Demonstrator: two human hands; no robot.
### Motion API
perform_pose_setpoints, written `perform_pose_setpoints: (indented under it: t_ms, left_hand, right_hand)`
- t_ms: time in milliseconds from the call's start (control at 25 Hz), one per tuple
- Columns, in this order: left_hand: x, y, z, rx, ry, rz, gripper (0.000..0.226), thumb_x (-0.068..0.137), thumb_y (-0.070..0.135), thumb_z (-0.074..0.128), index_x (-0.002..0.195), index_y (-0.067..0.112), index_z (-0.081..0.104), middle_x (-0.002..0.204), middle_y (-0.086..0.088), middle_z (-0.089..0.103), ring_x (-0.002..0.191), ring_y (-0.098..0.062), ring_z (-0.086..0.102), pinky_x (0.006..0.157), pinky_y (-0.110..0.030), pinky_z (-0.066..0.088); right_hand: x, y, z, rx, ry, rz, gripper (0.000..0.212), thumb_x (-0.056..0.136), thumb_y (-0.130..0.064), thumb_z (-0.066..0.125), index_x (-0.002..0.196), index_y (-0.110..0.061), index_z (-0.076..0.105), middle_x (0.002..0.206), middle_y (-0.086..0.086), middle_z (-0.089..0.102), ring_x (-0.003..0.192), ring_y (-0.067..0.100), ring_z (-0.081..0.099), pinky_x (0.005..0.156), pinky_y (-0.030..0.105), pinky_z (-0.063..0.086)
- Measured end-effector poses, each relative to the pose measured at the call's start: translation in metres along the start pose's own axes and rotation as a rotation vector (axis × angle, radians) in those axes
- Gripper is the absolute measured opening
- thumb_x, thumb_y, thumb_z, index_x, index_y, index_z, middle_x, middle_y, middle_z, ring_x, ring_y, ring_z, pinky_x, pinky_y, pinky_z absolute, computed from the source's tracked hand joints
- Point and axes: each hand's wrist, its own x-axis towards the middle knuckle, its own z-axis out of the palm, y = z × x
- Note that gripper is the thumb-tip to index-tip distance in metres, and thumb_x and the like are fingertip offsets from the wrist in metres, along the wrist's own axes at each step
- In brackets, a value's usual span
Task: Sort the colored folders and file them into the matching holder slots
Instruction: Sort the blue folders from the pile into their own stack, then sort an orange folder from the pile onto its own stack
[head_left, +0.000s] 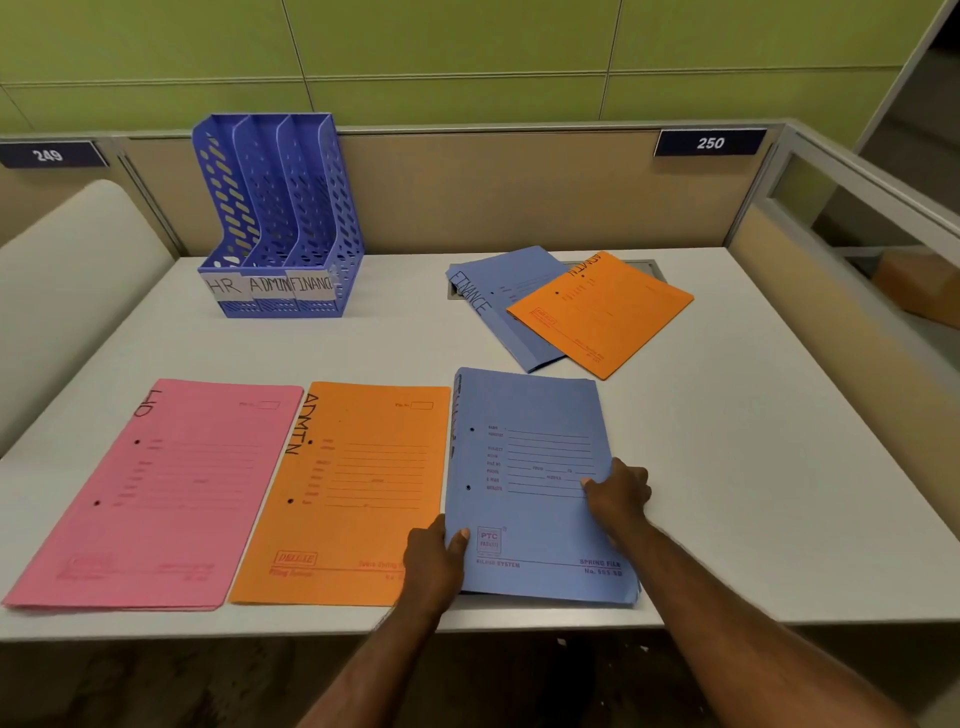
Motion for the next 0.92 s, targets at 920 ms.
perform_pose_setpoints:
  t_ms: [920]
  left_hand:
    - [0.191,0.137,-0.001,0.226,0.071,0.262,0.059,0.088,0.03,0.066,0.14,0.012,0.044,0.142,-0.014,0.044,0.132,-0.029,0.039,0.107,-0.04,0.033]
  right_hand:
    - [0.129,-0.044,-0.059,0.258,0.097,-0.038,0.065,0.088,-0.025,0.068,0.142,-0.004,0.038,0.143,0.018,0.038,0.126,0.035,0.046,0.099,0.045,0.047]
